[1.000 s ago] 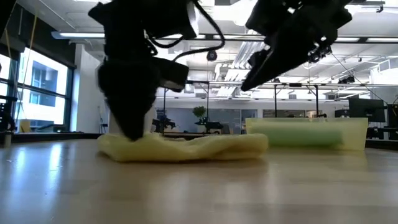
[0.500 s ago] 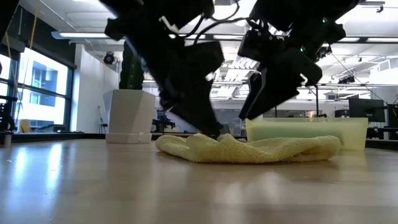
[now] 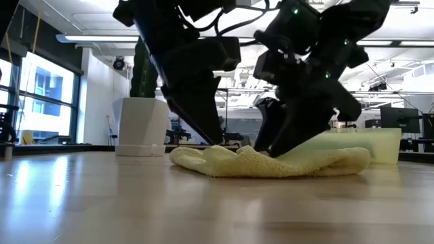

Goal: Roll microfiber towels into tight, uniform cylinder then place into a basket
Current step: Fold the yellow microfiber cloth

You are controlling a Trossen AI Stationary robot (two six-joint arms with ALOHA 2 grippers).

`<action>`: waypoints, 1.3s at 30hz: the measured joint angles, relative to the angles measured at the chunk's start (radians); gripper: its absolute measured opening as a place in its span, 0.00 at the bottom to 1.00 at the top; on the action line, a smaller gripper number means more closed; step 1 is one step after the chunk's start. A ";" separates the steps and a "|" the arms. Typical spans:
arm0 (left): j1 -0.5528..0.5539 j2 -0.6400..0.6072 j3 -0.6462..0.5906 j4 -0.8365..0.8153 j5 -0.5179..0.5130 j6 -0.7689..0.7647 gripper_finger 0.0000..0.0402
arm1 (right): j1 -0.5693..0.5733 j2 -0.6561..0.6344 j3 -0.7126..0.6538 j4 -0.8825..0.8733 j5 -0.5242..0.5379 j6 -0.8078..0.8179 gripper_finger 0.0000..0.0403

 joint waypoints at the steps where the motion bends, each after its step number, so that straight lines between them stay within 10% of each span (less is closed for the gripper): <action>1: 0.000 0.000 0.000 -0.004 0.000 -0.005 0.40 | 0.000 0.012 0.000 0.012 0.001 -0.001 0.56; 18: 0.000 0.000 0.001 -0.016 0.004 -0.010 0.40 | 0.000 0.017 -0.001 -0.017 -0.012 0.019 0.13; 39: 0.000 0.000 0.001 -0.010 -0.001 -0.039 0.40 | 0.020 -0.011 -0.001 -0.028 -0.047 0.054 0.34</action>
